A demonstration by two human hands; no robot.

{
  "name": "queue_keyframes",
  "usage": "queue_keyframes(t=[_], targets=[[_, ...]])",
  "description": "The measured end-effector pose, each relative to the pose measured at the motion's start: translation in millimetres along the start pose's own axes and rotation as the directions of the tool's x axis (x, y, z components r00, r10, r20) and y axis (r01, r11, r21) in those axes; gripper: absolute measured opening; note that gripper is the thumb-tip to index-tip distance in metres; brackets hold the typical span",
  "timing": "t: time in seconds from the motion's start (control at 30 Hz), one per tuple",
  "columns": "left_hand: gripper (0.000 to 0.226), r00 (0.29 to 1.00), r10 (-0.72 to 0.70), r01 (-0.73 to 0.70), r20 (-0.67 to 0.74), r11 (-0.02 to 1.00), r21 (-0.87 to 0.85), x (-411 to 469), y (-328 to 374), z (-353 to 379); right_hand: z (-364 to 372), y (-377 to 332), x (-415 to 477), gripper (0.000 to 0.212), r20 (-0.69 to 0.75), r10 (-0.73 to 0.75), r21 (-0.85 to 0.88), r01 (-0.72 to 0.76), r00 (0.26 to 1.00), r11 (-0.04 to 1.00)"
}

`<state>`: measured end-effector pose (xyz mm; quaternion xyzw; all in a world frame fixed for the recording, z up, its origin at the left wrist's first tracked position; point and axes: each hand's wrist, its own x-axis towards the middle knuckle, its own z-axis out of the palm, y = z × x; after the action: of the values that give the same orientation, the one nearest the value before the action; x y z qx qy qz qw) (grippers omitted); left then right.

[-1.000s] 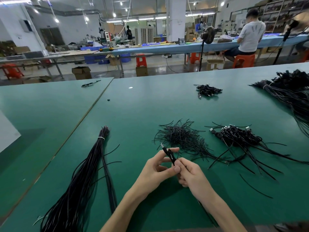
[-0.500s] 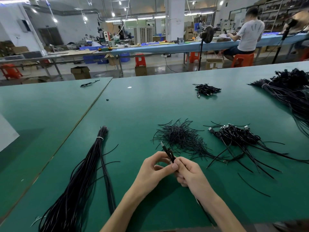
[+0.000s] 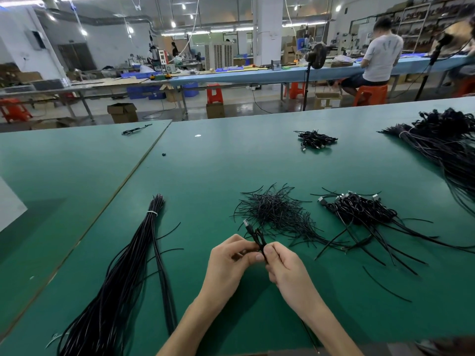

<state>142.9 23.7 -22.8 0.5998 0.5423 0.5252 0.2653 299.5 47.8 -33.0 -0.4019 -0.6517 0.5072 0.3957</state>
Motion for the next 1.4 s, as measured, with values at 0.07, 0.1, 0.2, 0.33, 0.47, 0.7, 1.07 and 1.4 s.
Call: queue_keyframes(t=[0.07, 0.1, 0.2, 0.33, 0.47, 0.7, 1.07, 1.4], targets=[[0.012, 0.999, 0.038, -0.037, -0.026, 0.999, 0.037, -1, -1, 1, 1, 0, 0, 0.035, -0.004, -0.011, -0.038, 0.010, 1.000, 0.999], [0.015, 0.998, 0.046, -0.044, -0.032, 0.997, 0.059, -1, -2, 1, 2, 0, 0, 0.035, -0.002, -0.011, -0.047, 0.011, 1.000, 0.999], [0.015, 0.998, 0.060, -0.060, -0.001, 0.991, 0.117, 0, -4, 2, 1, -1, 1, 0.036, 0.008, -0.016, -0.016, 0.016, 1.000, 1.000], [0.015, 0.999, 0.044, -0.044, 0.006, 0.992, 0.117, 0, -6, 2, 0, -1, 1, 0.037, 0.014, -0.036, -0.018, 0.037, 0.999, 0.999], [0.017, 0.999, -0.018, 0.014, 0.028, 0.993, 0.116, -1, -7, 2, 0, -1, 0, 0.039, 0.066, -0.028, -0.021, 0.030, 0.997, 0.999], [0.015, 0.993, -0.095, 0.090, 0.067, 0.993, 0.076, -2, -5, -5, -1, -1, 1, 0.039, 0.141, -0.040, -0.062, 0.049, 0.989, 0.997], [0.005, 0.985, 0.161, -0.169, 0.053, 0.966, 0.195, -4, -6, 4, -8, -6, 1, 0.035, 0.052, 0.030, 0.107, -0.036, 0.998, 0.994], [0.025, 0.902, 0.423, -0.422, 0.090, 0.816, 0.395, -10, 0, 7, -16, -4, 5, 0.035, 0.096, 0.169, 0.370, -0.192, 0.981, 0.909]])
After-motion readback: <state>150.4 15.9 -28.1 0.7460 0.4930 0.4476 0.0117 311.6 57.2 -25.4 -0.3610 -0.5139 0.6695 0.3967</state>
